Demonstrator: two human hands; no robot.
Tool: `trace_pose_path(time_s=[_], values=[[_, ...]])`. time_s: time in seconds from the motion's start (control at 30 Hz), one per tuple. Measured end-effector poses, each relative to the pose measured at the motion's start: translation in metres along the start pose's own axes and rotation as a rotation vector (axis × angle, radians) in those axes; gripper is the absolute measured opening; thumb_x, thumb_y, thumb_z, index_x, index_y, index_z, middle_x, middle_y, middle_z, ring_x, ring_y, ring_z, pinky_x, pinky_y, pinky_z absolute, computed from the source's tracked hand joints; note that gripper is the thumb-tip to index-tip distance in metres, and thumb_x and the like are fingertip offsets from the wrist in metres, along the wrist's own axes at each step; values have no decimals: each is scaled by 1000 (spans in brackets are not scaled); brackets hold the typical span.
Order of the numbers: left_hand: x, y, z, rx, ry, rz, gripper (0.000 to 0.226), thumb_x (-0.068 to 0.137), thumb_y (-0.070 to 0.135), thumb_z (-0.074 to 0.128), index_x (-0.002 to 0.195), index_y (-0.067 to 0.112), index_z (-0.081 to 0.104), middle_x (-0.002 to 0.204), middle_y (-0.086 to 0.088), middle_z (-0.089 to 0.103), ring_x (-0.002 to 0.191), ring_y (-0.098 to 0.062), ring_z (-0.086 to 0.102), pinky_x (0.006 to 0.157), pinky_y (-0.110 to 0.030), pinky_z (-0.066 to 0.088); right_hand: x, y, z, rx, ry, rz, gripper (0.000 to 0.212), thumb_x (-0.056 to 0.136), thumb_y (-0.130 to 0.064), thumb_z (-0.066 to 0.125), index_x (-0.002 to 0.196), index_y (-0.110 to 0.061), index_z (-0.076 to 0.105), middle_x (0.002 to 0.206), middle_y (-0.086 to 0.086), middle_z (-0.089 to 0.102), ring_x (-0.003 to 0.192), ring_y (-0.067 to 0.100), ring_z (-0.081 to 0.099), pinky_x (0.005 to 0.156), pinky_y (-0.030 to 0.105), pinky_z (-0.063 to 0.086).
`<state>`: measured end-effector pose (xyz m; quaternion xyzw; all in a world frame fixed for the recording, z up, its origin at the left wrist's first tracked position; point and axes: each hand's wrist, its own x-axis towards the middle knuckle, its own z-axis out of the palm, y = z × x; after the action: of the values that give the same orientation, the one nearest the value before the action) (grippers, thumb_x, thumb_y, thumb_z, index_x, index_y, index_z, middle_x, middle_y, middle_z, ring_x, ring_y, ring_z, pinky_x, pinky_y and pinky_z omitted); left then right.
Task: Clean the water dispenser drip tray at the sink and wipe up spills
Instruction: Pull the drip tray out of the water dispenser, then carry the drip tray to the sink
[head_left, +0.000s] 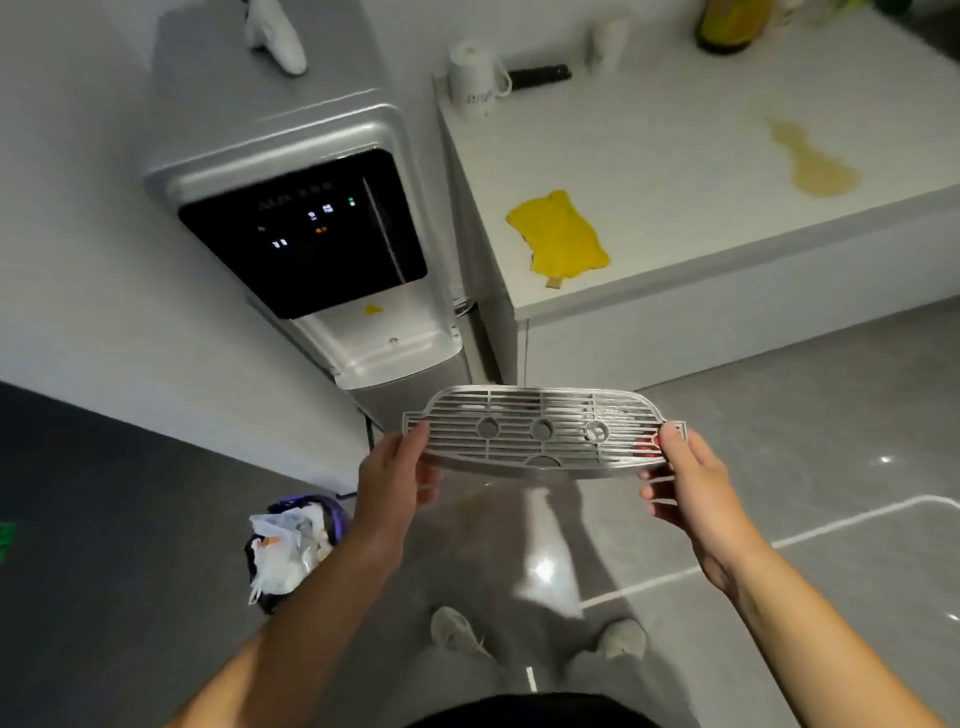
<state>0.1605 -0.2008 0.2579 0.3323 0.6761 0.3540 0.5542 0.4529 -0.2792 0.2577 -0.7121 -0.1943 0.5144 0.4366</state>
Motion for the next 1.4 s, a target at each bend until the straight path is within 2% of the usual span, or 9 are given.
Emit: trace_pose_path(time_s=[0.2,0.4,0.63,0.73,0.8,0.93,1.07,1.23,1.4], values=[[-41,18,105,16,-155,23,32,98,40,63,105,9,71,66,2,64,56,-8,59,56,-25,49,-6,-20,-114,48,103,-12,28,100,-52,52,92,-29,65,79,5,60,60,16,55,56,28,49],[-63,36,221,84,-310,41,38,97,42,64,114,8,72,66,5,68,61,-9,59,64,-27,51,-3,-36,-226,70,222,-12,32,101,-47,51,96,-19,65,71,1,64,59,16,57,57,30,48],[-73,67,369,115,-528,38,47,100,40,61,118,-3,66,66,1,59,58,-11,49,60,-28,43,25,-53,-341,106,360,-14,30,103,-46,49,106,-21,66,89,15,67,70,24,61,67,38,51],[-66,77,440,113,-543,28,31,100,32,63,111,4,64,63,-1,59,53,-13,47,55,-27,42,51,-65,-387,114,441,-9,31,104,-47,48,107,-23,67,93,19,69,71,23,63,68,37,51],[-60,86,488,118,-584,46,24,100,29,62,108,7,63,70,-7,60,57,-15,50,56,-28,44,71,-77,-418,130,489,3,32,103,-49,49,106,-24,68,90,16,70,69,21,63,66,36,51],[-49,108,577,220,-653,90,30,103,30,57,106,1,66,85,-13,66,72,-22,59,68,-37,50,110,-97,-479,157,578,17,34,100,-53,50,100,-23,67,83,7,67,61,15,61,61,33,49],[-45,135,661,238,-718,107,28,103,28,57,109,1,61,83,-18,60,67,-22,54,60,-33,43,153,-119,-537,198,601,44,32,101,-49,51,101,-21,66,82,8,65,55,13,59,56,30,46],[-26,152,763,238,-748,112,24,101,34,61,99,11,60,71,-5,60,59,-13,55,55,-25,48,217,-145,-610,232,608,36,29,102,-45,52,96,-23,69,81,9,67,60,18,60,59,33,47],[-3,162,865,238,-658,127,27,101,37,60,99,11,66,73,-5,66,66,-17,59,65,-35,49,288,-179,-687,189,547,-19,31,103,-51,49,101,-26,68,87,9,71,67,17,64,66,36,52]])
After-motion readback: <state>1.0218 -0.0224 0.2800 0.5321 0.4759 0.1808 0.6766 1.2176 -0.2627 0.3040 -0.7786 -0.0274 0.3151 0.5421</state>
